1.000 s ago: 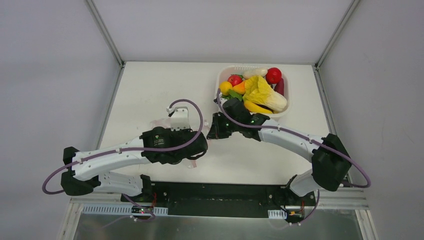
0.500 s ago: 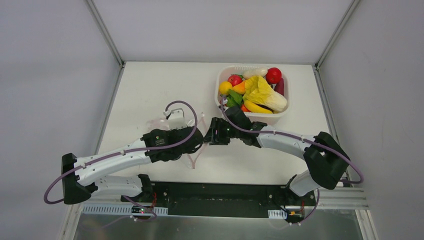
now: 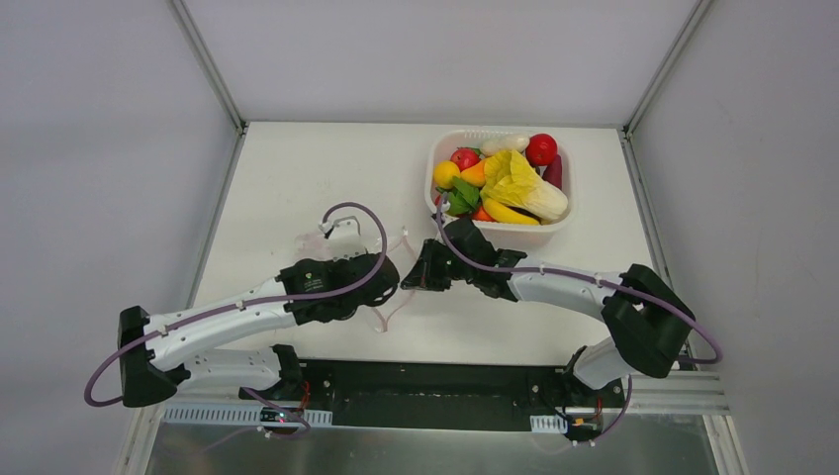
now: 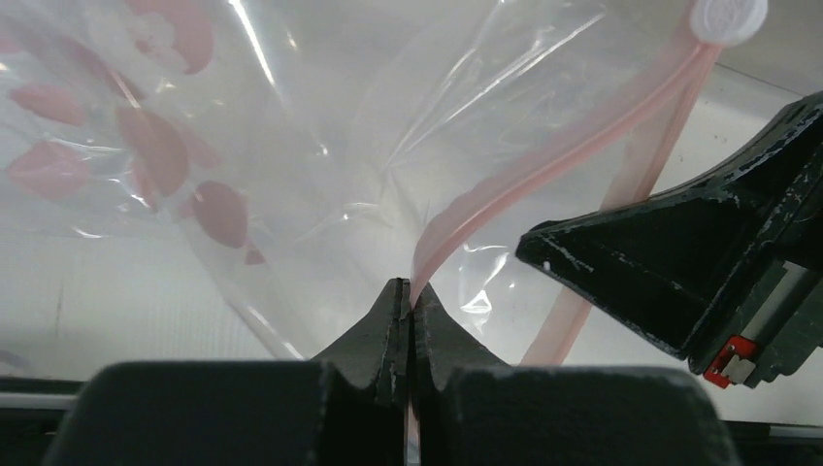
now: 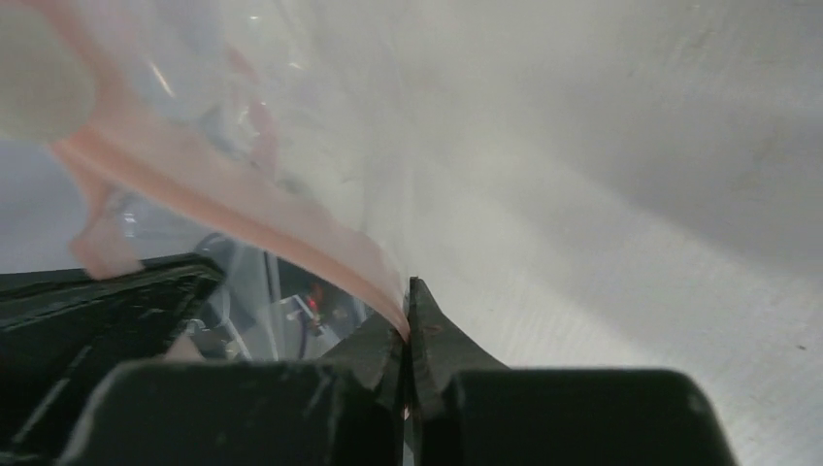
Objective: Place the food in the zip-top bag and seal the zipper
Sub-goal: Open the zipper of the food storage bag at the center of the board.
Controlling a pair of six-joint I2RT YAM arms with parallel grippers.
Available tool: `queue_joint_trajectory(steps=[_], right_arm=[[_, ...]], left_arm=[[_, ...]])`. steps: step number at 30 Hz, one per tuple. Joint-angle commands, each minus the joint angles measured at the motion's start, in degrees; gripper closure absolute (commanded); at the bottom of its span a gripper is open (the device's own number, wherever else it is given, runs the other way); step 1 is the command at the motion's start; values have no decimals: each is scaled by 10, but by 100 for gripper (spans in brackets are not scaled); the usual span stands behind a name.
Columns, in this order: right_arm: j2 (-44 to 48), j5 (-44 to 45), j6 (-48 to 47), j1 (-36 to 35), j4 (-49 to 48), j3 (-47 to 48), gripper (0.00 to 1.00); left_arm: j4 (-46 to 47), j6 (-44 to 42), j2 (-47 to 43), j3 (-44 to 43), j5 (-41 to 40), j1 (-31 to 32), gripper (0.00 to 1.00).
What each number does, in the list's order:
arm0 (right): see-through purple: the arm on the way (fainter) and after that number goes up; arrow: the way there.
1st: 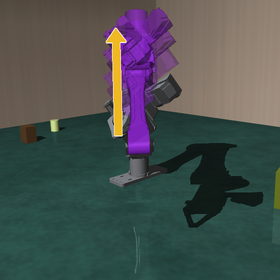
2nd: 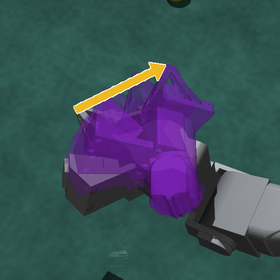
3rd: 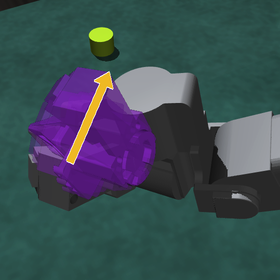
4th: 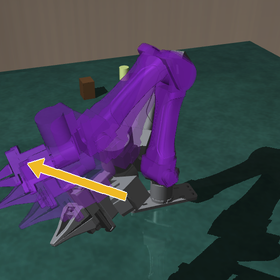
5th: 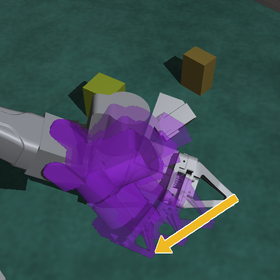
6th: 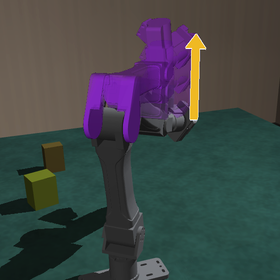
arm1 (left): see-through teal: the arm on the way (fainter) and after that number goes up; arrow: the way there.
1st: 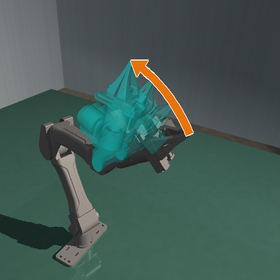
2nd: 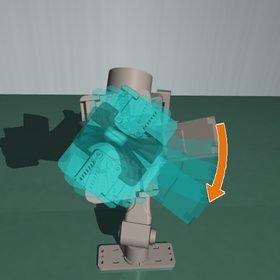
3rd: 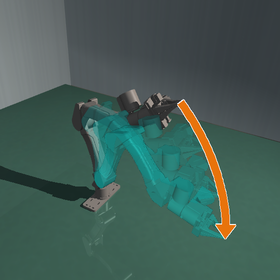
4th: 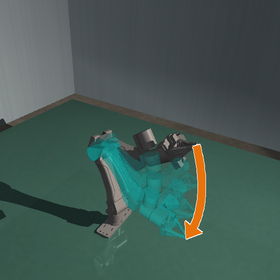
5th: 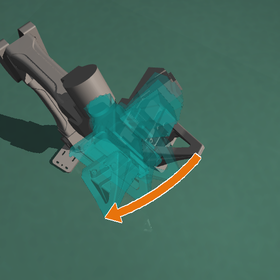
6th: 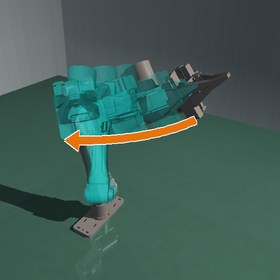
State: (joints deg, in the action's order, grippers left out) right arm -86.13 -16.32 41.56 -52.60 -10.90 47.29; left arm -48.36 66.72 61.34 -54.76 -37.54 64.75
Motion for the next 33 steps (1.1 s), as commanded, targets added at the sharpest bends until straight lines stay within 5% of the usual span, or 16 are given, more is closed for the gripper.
queue_joint_trajectory(steps=[1,12,21,27,33], right_arm=[[10,57,-87,-1,113,50,100],[-25,-126,-203,-1,179,157,100],[-95,-60,-294,-4,322,246,100],[-82,-38,-288,-8,298,239,97],[-54,-28,-274,-8,282,232,82]], left_arm=[[-87,5,-35,-45,-61,-8,100],[-193,13,-26,-136,-4,-8,100],[-150,-52,-5,-142,53,-8,100],[-155,-54,28,-145,35,-13,100],[-106,-48,3,-96,34,-43,100]])
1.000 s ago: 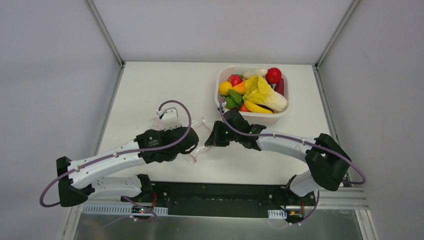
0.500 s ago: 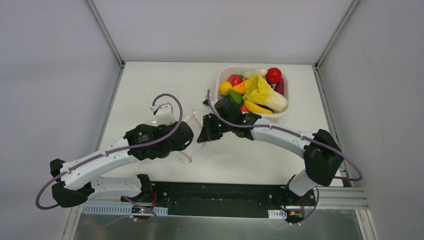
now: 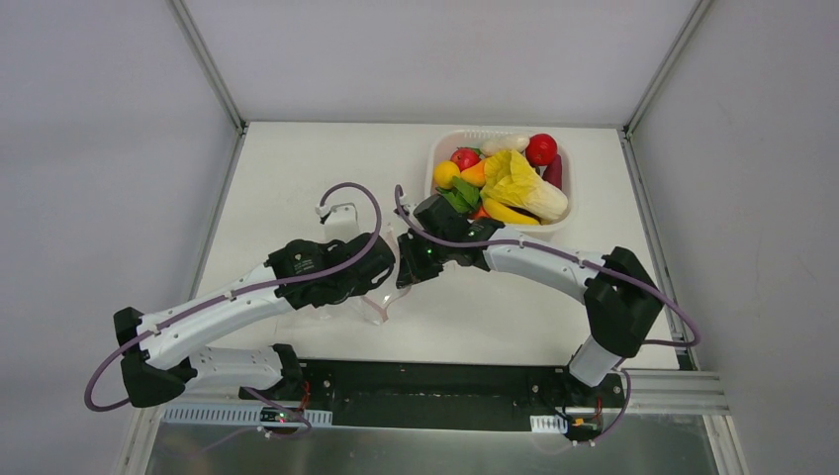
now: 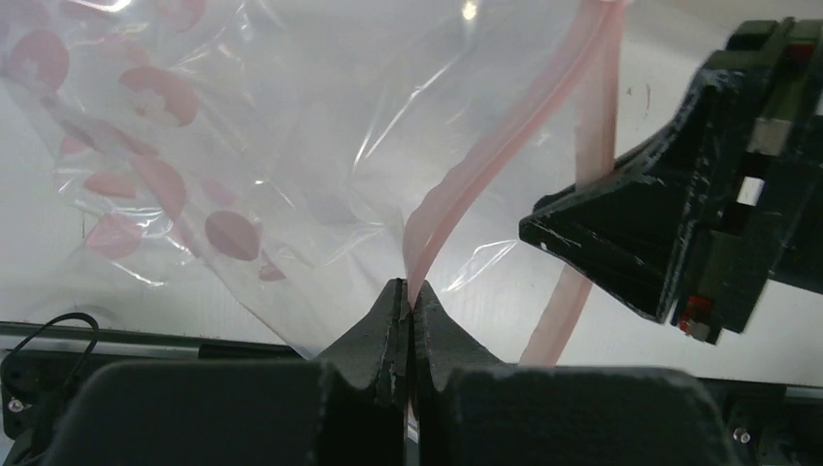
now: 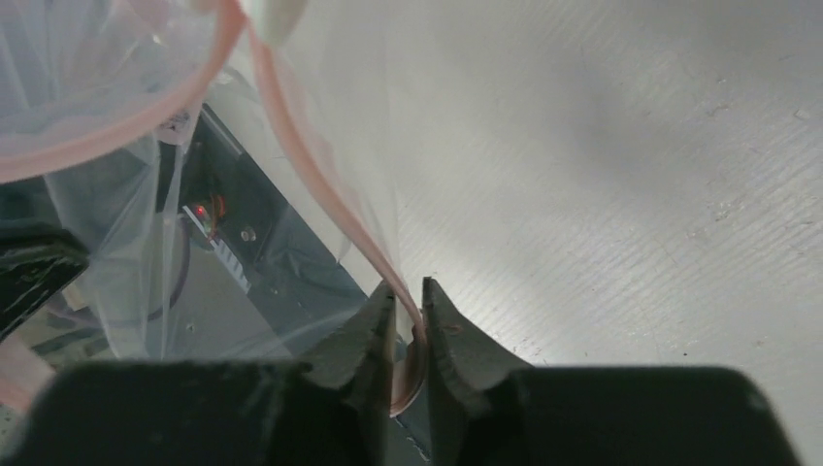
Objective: Place the food in the zip-top bag and seal the zipper
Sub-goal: Open the zipper of the food storage bag at the center of the board.
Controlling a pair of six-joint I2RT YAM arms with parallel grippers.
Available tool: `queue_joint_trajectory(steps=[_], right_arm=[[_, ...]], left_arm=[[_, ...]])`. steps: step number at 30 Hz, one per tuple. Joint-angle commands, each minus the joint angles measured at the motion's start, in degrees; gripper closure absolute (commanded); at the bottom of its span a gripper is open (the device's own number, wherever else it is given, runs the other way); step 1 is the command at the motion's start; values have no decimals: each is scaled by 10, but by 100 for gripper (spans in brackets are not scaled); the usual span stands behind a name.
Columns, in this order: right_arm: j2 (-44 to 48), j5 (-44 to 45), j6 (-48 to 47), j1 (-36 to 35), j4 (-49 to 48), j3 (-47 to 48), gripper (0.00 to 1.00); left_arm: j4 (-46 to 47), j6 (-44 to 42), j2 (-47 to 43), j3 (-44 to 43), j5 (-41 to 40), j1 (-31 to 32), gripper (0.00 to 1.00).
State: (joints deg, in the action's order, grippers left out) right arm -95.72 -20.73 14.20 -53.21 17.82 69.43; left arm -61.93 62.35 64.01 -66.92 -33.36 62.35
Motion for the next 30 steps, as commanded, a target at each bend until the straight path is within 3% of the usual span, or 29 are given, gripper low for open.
queue_joint_trajectory(steps=[1,9,19,26,30], right_arm=[[44,12,0,-2,-3,11,76],[96,1,36,-2,-36,-21,51],[149,19,90,-1,-99,-70,53],[110,-7,175,-1,-183,-82,62],[132,12,202,-1,-222,-102,61]], left_arm=[[42,-6,-28,33,-4,-22,100],[54,-11,-22,40,-8,-32,100],[72,-15,-18,48,-3,-34,100],[84,-19,-19,52,5,-34,100],[80,-16,-21,55,3,-34,100]])
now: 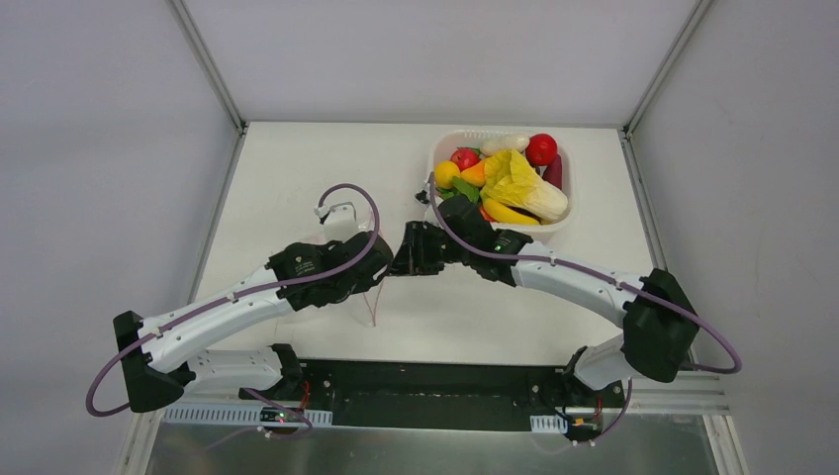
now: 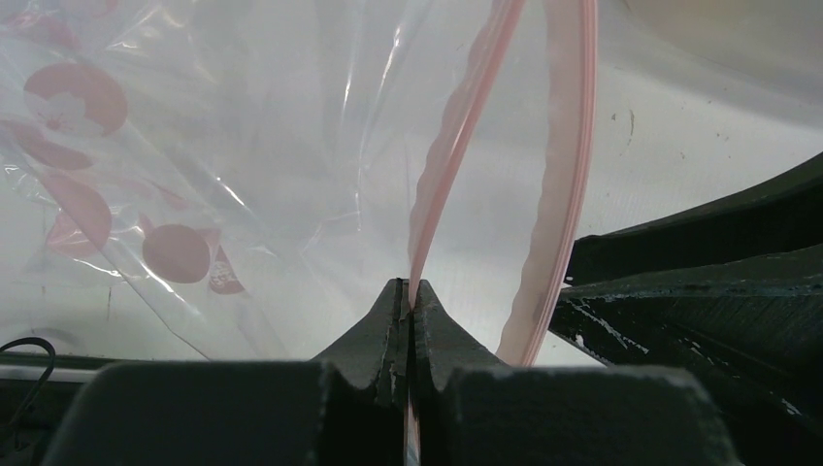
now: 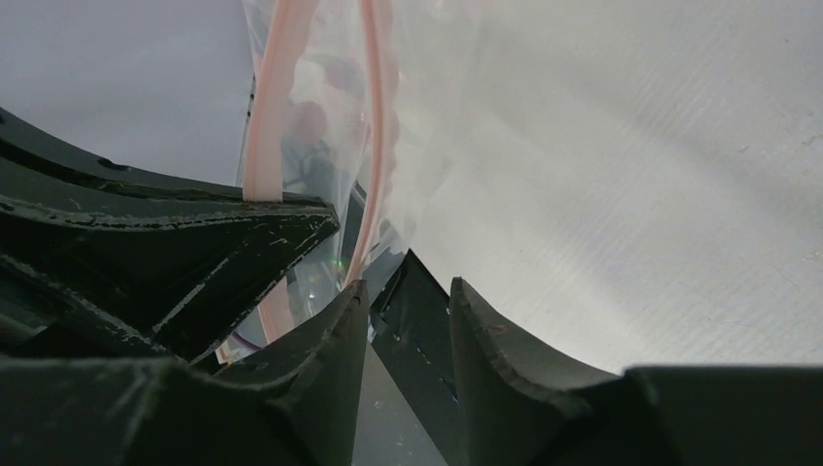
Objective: Place the food in the zip-top bag and seal the zipper
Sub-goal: Open the zipper of the food storage bag at the center of the board.
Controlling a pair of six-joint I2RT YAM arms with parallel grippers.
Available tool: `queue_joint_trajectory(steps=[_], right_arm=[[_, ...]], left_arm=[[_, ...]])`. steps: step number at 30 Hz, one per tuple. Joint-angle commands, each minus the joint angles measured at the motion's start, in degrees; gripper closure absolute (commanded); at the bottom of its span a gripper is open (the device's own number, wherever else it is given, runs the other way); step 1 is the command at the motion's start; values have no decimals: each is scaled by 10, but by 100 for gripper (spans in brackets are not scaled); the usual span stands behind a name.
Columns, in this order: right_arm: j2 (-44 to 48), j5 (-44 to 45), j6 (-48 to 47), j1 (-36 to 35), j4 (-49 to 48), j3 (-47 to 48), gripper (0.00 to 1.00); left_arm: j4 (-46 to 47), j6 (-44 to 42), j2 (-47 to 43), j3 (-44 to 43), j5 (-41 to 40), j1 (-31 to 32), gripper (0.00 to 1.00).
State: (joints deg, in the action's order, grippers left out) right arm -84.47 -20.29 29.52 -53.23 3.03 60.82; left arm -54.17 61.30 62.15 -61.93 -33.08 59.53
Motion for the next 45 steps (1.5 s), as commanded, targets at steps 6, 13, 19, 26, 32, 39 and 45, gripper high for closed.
queue_joint_trajectory(steps=[6,13,19,26,32,39,45], right_arm=[[63,33,101,-1,-139,-55,55],[4,-1,124,-4,-159,-47,65],[-17,59,74,-7,-72,-34,98],[-22,121,-32,-7,66,23,100],[-28,103,-86,-14,111,57,100],[-25,39,-143,-17,124,68,98],[-24,62,-119,-18,116,70,88]], left_arm=[[7,-7,1,6,-1,-6,100],[12,-11,5,1,10,-5,100],[-12,-55,-15,-42,2,-6,100],[-240,-18,0,-179,-137,-6,100],[-250,-15,15,-179,-133,-6,100],[-175,-56,51,-156,-12,-5,100],[-119,-40,37,-104,0,-6,100]])
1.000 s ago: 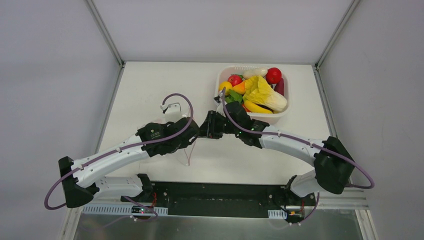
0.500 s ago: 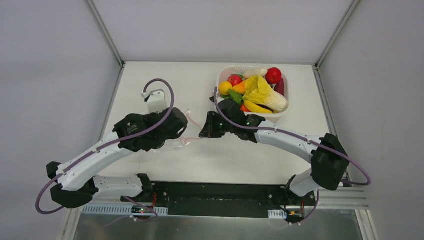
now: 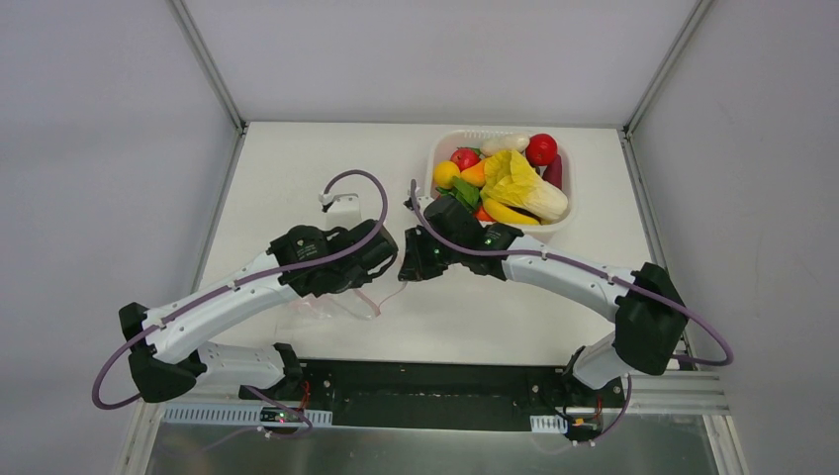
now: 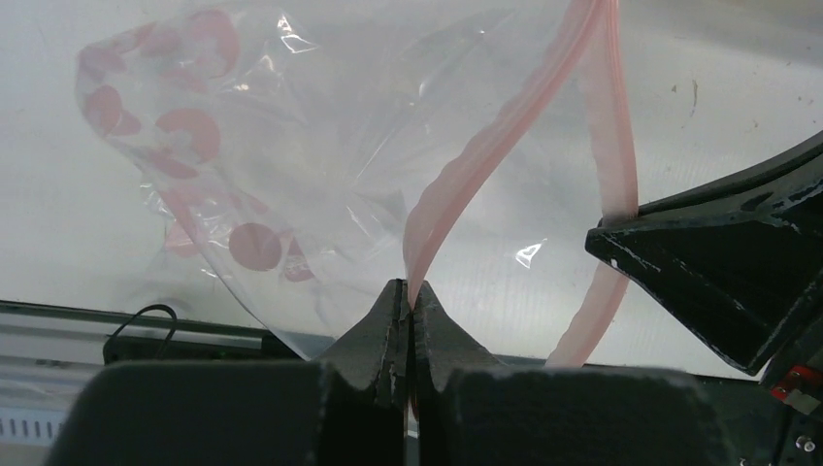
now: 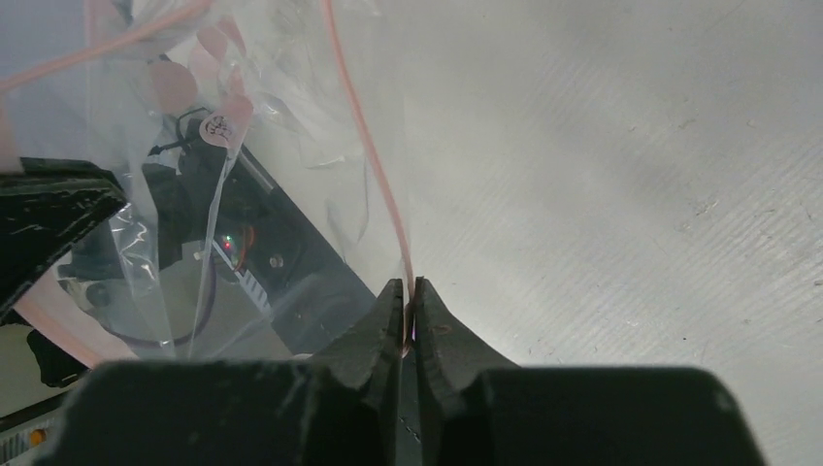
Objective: Place the food in the zip-top bag and seal the zipper
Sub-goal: Open the zipper of the food storage bag at the center of the board, then pick up the fake vegetable from the bin.
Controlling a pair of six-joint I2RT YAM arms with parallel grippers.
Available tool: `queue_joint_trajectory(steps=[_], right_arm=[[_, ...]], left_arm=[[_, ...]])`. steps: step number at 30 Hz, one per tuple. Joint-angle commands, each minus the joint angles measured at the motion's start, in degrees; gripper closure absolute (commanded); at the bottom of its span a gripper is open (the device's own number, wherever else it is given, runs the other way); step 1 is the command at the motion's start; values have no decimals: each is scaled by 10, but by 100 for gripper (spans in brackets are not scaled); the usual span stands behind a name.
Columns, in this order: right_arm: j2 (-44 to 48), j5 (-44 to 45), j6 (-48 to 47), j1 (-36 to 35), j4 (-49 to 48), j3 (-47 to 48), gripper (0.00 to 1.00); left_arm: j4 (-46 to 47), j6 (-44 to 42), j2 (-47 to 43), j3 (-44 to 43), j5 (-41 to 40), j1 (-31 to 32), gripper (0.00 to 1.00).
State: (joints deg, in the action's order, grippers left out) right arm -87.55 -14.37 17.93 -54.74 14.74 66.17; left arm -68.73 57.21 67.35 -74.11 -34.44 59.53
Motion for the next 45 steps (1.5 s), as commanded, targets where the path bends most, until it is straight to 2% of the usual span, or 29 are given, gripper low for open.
queue_joint_trajectory(steps=[1,3,7,13,16,18,20,25,29,32,38,40,45], right_arm=[[12,1,1,-3,-10,14,85],[19,-2,5,-2,-19,11,80],[33,3,10,-3,-24,9,57],[66,-13,8,-2,-30,3,37],[94,-35,8,-2,-42,-1,31],[105,-70,15,-1,-61,-3,29],[113,-60,16,0,-44,11,29],[153,121,0,12,0,13,28],[175,236,-27,58,27,23,27],[177,291,-75,113,32,34,26],[131,284,-206,259,51,82,18],[119,250,-237,304,60,96,16],[106,196,-322,370,64,100,9]], left_arm=[[27,2,-16,20,9,-7,100],[29,2,-17,23,5,-8,100],[38,-2,-18,25,4,-10,100],[47,-10,-18,31,6,-11,100],[52,-10,-18,36,8,-11,100],[54,-10,-19,36,9,-10,100],[54,-12,-19,36,8,-10,100],[57,-11,-25,42,9,-12,100],[64,-14,-29,48,14,-11,100],[69,-17,-32,49,18,-12,100],[74,-26,-38,51,24,-11,100],[73,-30,-39,51,25,-12,100],[80,-36,-46,53,27,-11,100]])
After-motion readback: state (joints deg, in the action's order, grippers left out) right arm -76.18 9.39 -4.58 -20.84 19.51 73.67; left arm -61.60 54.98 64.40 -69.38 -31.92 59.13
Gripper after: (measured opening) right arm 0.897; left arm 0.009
